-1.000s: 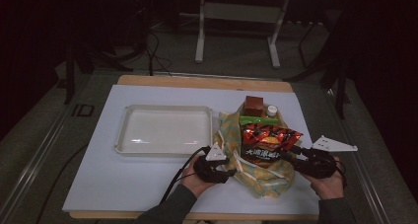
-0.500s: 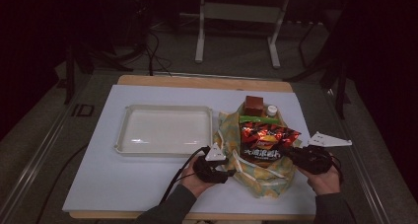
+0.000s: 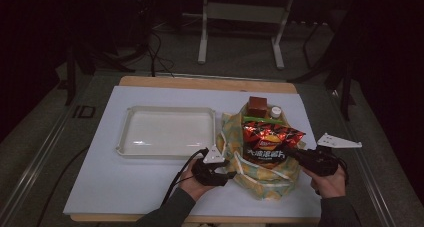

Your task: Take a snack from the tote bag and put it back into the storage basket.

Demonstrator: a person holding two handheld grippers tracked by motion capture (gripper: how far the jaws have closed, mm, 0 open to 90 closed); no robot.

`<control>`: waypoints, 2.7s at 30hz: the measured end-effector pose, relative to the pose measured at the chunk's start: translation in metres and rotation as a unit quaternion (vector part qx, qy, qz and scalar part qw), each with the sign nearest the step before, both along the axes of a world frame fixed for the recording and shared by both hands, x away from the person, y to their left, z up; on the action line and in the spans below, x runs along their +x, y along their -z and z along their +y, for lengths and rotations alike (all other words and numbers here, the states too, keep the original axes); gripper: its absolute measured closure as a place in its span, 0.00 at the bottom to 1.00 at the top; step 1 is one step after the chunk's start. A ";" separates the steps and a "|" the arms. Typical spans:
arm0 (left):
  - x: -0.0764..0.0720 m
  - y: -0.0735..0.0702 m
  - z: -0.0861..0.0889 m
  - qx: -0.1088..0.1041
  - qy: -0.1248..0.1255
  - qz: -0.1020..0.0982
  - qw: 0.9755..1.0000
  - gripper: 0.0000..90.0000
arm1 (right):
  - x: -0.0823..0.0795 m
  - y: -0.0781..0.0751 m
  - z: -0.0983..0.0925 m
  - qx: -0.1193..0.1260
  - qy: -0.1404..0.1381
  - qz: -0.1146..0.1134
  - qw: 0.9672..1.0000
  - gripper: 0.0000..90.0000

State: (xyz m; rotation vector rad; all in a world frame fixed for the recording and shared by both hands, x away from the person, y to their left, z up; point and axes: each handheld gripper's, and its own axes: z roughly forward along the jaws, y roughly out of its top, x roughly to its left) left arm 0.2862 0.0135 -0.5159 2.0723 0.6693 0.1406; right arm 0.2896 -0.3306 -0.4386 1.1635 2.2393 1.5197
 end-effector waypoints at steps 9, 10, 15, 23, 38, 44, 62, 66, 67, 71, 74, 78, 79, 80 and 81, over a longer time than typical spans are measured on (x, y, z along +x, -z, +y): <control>-0.007 -0.006 0.019 -0.016 -0.015 -0.005 1.000 0.53 | -0.001 -0.008 0.001 0.023 -0.002 -0.006 1.000 0.99; -0.007 -0.007 0.022 -0.016 -0.015 -0.006 1.000 0.52 | -0.001 -0.009 0.001 0.024 -0.003 -0.007 1.000 1.00; -0.012 -0.009 0.034 -0.016 -0.026 -0.012 0.999 0.51 | -0.003 -0.017 0.006 0.026 -0.004 -0.023 0.999 1.00; -0.016 -0.006 0.058 -0.009 -0.044 -0.010 0.999 0.50 | 0.000 -0.033 0.011 0.041 -0.011 -0.037 0.998 0.99; -0.021 0.007 0.071 0.012 -0.050 -0.001 0.999 0.50 | 0.000 -0.058 0.010 0.080 -0.011 -0.067 0.995 1.00; -0.020 0.010 0.081 0.020 -0.053 0.003 0.998 0.50 | 0.003 -0.064 0.011 0.086 -0.013 -0.072 0.994 1.00; -0.022 0.018 0.112 0.032 -0.084 0.012 0.996 0.50 | 0.006 -0.087 0.015 0.104 -0.025 -0.081 0.991 1.00; -0.022 0.019 0.112 0.032 -0.088 0.012 0.996 0.50 | 0.006 -0.091 0.016 0.104 -0.026 -0.082 0.991 1.00; -0.022 0.019 0.112 0.032 -0.088 0.012 0.996 0.50 | 0.006 -0.092 0.017 0.104 -0.026 -0.083 0.991 1.00; -0.020 0.021 0.113 0.041 -0.088 0.011 0.995 0.49 | 0.005 -0.100 0.016 0.109 -0.026 -0.092 0.989 1.00; -0.018 0.023 0.114 0.048 -0.092 0.006 0.995 0.49 | 0.005 -0.103 0.016 0.112 -0.027 -0.094 0.989 1.00; -0.018 0.024 0.114 0.055 -0.102 -0.004 0.993 0.49 | 0.005 -0.106 0.020 0.115 -0.032 -0.094 0.988 1.00; -0.018 0.024 0.114 0.054 -0.105 -0.002 0.993 0.49 | 0.005 -0.107 0.021 0.116 -0.034 -0.094 0.988 1.00; -0.017 0.025 0.115 0.052 -0.106 -0.002 0.993 0.49 | 0.006 -0.107 0.022 0.117 -0.036 -0.094 0.988 1.00; -0.017 0.025 0.115 0.052 -0.107 -0.003 0.993 0.49 | 0.006 -0.108 0.024 0.119 -0.038 -0.094 0.988 1.00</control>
